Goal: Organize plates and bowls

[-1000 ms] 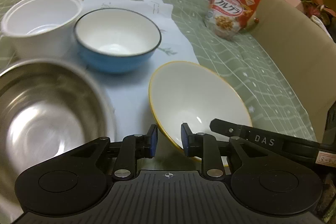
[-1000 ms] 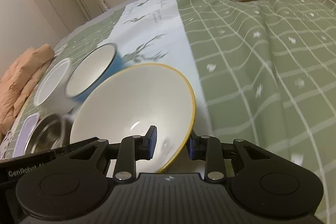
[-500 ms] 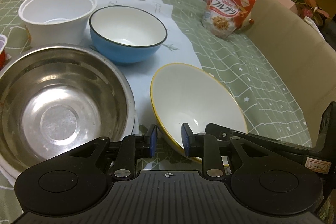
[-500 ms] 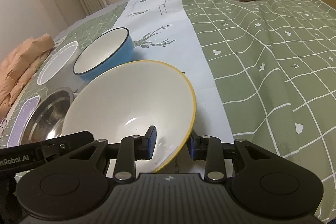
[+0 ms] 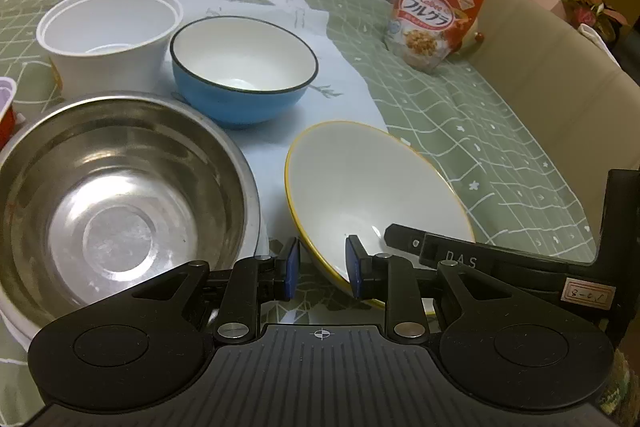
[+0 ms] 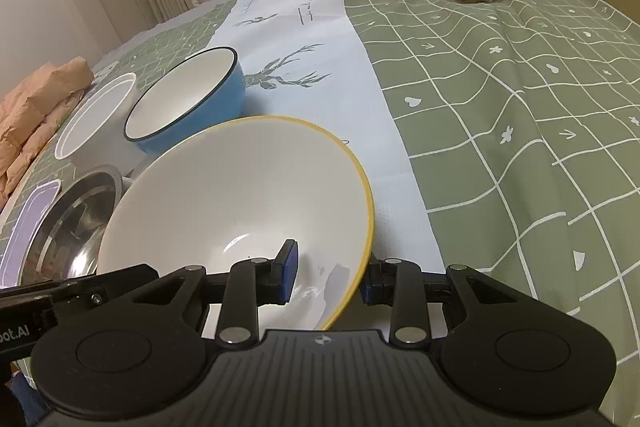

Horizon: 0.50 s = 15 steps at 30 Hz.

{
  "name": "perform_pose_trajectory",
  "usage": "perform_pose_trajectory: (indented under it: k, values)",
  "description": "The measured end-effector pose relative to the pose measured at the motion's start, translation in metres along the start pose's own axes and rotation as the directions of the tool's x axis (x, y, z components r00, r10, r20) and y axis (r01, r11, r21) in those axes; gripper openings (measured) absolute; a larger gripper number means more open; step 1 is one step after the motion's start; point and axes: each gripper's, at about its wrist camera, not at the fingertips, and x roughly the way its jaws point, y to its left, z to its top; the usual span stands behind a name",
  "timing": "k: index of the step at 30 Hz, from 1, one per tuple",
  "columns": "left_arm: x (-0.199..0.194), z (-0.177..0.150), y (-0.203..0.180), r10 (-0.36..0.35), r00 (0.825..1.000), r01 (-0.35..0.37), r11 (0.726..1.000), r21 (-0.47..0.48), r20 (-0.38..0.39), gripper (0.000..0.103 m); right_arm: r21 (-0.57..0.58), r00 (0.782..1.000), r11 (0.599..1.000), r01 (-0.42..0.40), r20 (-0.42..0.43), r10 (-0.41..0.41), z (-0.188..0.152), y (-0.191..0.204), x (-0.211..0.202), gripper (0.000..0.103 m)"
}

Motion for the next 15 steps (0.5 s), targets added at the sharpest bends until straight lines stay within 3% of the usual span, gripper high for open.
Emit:
perform_pose_trajectory:
  k: [8, 12, 15]
  values:
    - [-0.017, 0.009, 0.005, -0.009, 0.999, 0.008, 1.000, 0.006, 0.036, 0.027, -0.055, 0.999, 0.998, 0.040, 0.034, -0.038, 0.005, 0.003, -0.008, 0.031]
    - [-0.032, 0.034, 0.035, -0.061, 0.993, 0.074, 0.990, -0.117, 0.104, 0.027, -0.117, 0.992, 0.990, 0.078, 0.106, -0.065, 0.023, 0.007, -0.023, 0.032]
    - [-0.028, 0.057, 0.058, -0.001, 0.990, 0.027, 0.982, -0.187, 0.140, 0.027, -0.139, 0.989, 0.985, 0.098, 0.120, -0.081, 0.044, 0.008, -0.024, 0.032]
